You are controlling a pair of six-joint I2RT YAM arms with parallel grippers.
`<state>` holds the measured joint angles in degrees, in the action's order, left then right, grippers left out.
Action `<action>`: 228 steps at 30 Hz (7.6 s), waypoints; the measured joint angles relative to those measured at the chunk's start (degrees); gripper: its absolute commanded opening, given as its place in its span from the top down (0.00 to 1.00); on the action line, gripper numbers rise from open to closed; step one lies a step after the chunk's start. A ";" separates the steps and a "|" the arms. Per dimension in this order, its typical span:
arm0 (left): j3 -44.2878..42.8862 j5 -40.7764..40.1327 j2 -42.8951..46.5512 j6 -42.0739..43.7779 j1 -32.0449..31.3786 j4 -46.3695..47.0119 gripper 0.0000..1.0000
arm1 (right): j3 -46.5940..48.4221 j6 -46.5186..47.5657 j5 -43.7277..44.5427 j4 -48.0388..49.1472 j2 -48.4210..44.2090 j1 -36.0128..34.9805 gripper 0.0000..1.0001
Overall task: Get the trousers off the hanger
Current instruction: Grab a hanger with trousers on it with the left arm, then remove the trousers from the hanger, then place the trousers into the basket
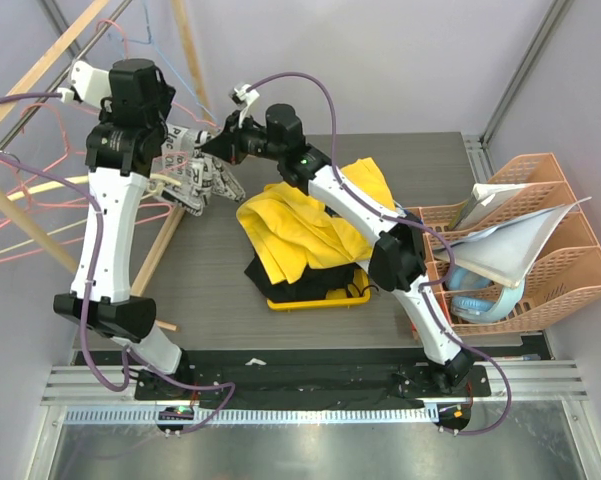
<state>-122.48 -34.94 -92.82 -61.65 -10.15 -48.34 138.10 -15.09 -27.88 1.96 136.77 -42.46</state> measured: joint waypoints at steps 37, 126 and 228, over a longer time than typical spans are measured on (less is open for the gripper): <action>14.67 -15.47 -2.78 42.82 -11.02 38.34 0.99 | 7.26 -2.19 -8.74 -0.35 4.00 0.07 0.99; 18.84 47.06 20.68 -12.72 -16.96 8.87 1.00 | -60.54 10.84 27.50 -22.71 -68.85 -17.18 0.31; 15.30 38.75 23.74 6.49 -17.20 -13.44 1.00 | -29.11 33.81 71.87 -4.74 -59.49 -19.54 0.99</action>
<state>-107.18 3.81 -69.08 -55.16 -27.35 -61.78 108.99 18.72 43.99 -2.79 77.28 -62.00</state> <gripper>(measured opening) 0.029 0.066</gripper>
